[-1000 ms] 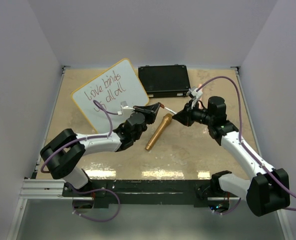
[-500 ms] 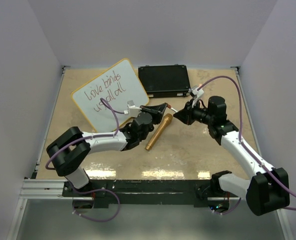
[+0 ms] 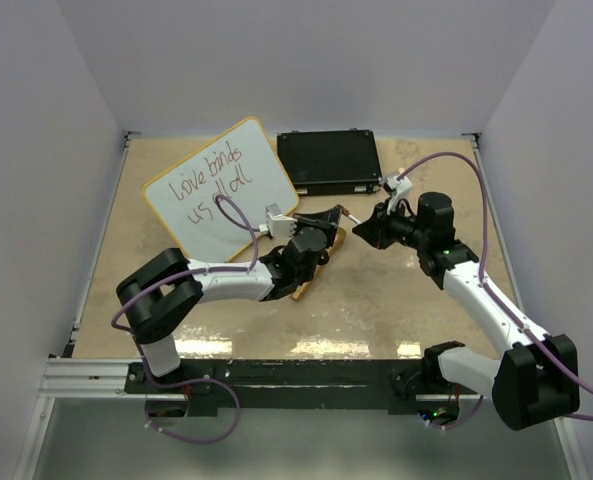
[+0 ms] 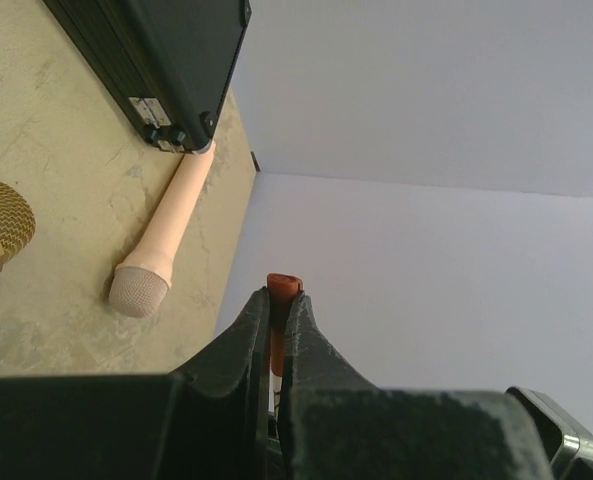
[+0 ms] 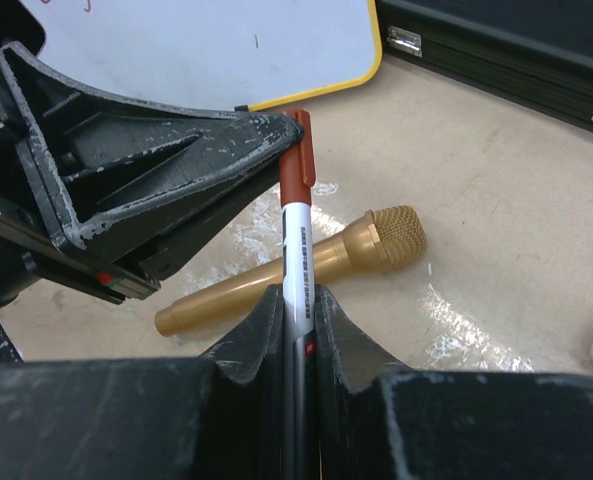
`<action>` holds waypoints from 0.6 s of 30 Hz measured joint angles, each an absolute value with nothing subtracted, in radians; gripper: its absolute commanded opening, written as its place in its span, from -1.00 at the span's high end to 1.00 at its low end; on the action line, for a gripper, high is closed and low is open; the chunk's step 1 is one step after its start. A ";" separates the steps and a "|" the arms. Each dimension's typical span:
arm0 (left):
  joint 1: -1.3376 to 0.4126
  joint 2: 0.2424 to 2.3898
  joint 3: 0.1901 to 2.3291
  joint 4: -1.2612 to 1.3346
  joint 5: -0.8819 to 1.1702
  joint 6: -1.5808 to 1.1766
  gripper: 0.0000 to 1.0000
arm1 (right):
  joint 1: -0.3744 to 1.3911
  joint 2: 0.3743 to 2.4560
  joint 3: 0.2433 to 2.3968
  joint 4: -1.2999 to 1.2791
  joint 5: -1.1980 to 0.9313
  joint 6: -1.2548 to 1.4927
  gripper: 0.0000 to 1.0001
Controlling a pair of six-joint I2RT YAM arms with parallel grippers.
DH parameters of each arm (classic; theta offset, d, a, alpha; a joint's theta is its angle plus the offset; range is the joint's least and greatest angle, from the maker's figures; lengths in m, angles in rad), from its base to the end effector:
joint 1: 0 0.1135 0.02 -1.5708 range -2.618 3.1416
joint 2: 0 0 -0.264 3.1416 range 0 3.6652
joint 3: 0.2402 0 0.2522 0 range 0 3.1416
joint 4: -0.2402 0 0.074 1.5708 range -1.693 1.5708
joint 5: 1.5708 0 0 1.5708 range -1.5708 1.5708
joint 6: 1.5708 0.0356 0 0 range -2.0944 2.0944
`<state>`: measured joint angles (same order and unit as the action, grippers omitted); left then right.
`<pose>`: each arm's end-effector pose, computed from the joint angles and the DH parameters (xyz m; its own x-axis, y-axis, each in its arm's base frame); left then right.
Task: Write a sentence on the whiteboard
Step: Insert the whiteboard marker without the cap into the pen cap.
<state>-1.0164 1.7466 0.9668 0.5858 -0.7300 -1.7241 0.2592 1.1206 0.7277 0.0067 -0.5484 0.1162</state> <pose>0.2208 -0.3116 0.2245 -0.2702 -0.9625 0.0228 -0.1444 0.0171 -0.9894 0.2379 0.0823 0.2735 -0.4411 -0.0146 -0.8973 -0.6387 0.7075 0.3024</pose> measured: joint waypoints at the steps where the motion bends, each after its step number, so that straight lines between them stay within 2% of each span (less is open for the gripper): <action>1: -1.024 1.753 0.975 0.583 -0.741 -1.723 1.00 | 0.259 1.121 0.728 0.006 -0.543 0.116 1.00; 18: -1.072 1.770 1.006 0.586 -0.845 -1.652 1.00 | 0.246 1.109 0.728 -0.016 -0.558 0.110 1.00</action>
